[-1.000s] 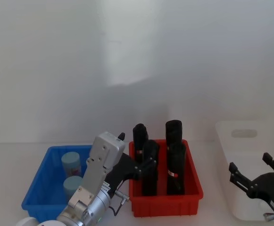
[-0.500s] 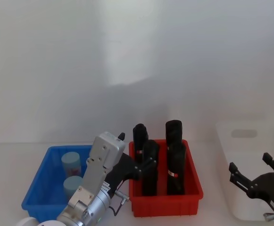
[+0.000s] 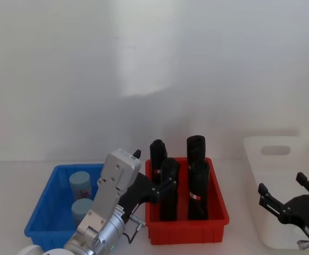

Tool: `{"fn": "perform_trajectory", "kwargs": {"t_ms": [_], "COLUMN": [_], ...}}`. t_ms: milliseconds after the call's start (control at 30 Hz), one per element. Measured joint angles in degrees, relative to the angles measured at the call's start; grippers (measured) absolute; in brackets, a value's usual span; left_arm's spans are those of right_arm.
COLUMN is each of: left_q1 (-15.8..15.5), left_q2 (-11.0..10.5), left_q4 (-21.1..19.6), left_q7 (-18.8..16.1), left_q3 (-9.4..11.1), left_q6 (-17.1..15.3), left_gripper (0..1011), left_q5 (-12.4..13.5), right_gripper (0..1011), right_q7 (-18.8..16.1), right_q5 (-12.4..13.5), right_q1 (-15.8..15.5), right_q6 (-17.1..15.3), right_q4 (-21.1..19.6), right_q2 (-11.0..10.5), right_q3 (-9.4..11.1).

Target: Pick the cotton swabs from the blue box and place them into the white box.

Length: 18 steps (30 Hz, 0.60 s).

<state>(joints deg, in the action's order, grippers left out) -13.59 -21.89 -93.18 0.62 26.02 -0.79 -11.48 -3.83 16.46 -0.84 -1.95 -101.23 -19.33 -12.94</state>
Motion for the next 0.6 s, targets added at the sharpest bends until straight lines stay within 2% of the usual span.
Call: {"fn": "perform_trajectory", "kwargs": {"t_ms": [367,600], "left_q1": [0.0,0.0], "left_q2": [0.0,0.0], "left_q4": [0.0,0.0], "left_q7": [0.0,0.0], "left_q3": [0.0,0.0], "left_q6": [0.0,0.0], "left_gripper": [1003,1003], "left_q5": [0.0,0.0], "right_gripper": [1002,1001], "right_q7": [-0.06,-2.55], "right_q5": [0.0,0.22], "right_q1": [0.04,1.6], "right_q6": [0.0,-0.23], "right_q4": [0.04,1.5], "right_q2": [0.02,0.58], "right_q3": [0.01,0.02]}}
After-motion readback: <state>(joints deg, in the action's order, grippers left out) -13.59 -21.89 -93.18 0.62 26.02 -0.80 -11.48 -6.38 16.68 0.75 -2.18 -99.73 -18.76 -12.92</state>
